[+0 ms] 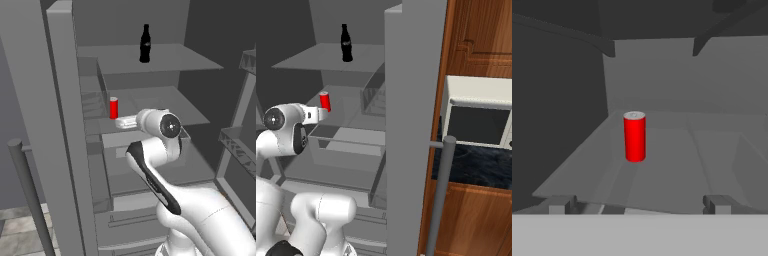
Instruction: Open the fridge, grab two sodas, and place both sodas inside the bowl with ice on the dining counter.
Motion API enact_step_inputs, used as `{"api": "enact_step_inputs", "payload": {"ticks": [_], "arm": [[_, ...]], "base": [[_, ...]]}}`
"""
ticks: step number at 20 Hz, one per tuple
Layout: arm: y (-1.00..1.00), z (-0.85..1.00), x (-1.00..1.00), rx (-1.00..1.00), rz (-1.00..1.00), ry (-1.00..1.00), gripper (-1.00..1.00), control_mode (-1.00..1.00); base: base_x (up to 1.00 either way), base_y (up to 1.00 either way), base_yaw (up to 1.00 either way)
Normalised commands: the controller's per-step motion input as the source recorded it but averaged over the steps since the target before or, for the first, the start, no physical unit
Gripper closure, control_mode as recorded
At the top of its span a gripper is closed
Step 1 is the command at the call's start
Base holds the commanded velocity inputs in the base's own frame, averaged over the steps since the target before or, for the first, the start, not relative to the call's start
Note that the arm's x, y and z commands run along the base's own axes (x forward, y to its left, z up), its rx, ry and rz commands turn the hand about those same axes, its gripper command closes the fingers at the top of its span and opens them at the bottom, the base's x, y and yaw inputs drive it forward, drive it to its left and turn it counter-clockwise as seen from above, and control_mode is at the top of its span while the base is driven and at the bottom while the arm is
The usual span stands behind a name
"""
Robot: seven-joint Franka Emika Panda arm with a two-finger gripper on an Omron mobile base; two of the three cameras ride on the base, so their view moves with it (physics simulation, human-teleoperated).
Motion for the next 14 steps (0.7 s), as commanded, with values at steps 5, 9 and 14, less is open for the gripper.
{"api": "enact_step_inputs", "payload": {"ticks": [5, 9, 14], "arm": [[0.04, 0.0, 0.17, 0.0, 0.0, 0.0, -1.0, -1.0], [0.0, 0.0, 0.18, 0.0, 0.0, 0.0, -1.0, -1.0], [0.0, -0.01, 0.25, 0.0, 0.0, 0.0, -1.0, -1.0]], "base": [[0.0, 0.0, 0.0], [0.0, 0.0, 0.0], [0.0, 0.0, 0.0]]}}
